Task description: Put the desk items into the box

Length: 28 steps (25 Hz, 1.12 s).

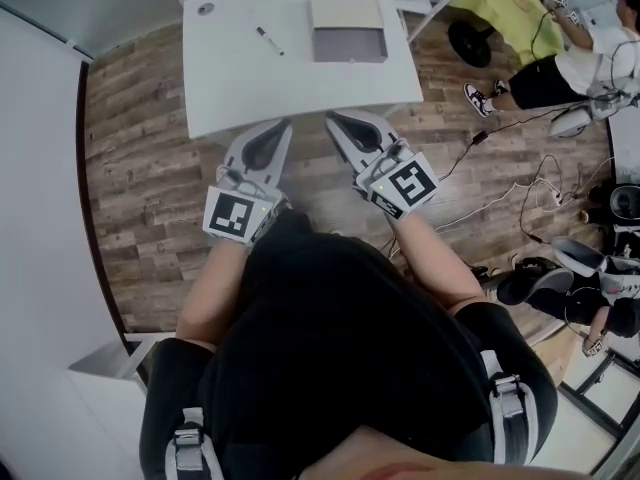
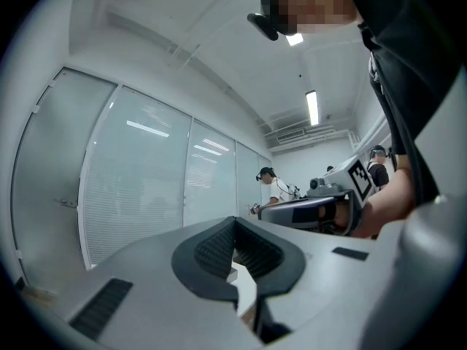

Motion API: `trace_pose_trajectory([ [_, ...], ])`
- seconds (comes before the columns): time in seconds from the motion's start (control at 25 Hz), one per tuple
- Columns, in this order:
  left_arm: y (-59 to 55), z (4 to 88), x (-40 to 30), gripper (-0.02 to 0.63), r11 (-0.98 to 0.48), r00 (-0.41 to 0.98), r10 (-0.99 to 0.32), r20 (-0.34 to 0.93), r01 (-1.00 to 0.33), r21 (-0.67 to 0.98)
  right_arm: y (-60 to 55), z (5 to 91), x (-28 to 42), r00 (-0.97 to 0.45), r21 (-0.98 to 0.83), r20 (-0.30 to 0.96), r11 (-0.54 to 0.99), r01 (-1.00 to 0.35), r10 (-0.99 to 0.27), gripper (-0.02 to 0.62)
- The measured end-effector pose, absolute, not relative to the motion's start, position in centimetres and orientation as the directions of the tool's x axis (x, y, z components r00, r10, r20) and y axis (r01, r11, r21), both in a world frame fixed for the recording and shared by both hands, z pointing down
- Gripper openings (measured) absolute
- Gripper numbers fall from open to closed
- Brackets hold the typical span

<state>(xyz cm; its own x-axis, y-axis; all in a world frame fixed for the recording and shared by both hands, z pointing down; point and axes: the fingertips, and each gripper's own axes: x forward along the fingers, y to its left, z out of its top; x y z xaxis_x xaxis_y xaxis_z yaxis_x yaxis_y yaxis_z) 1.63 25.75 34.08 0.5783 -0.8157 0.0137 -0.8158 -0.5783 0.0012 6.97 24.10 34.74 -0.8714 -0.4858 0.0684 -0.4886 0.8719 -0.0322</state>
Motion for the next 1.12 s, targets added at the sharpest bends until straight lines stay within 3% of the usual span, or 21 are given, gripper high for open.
trace_pose_trajectory([
  [0.72, 14.4, 34.7, -5.9, 0.011, -0.625, 0.625, -0.781, 0.008, -0.781, 0.013, 13.1, 35.1, -0.3, -0.835, -0.025, 0.091, 0.837, -0.546, -0.542, 0.017],
  [1.12, 7.3, 35.3, -4.2, 0.011, -0.585, 0.585, -0.811, 0.008, -0.811, 0.007, 5.9, 36.3, 0.2, -0.887, -0.046, 0.095, 0.888, -0.457, -0.452, 0.017],
])
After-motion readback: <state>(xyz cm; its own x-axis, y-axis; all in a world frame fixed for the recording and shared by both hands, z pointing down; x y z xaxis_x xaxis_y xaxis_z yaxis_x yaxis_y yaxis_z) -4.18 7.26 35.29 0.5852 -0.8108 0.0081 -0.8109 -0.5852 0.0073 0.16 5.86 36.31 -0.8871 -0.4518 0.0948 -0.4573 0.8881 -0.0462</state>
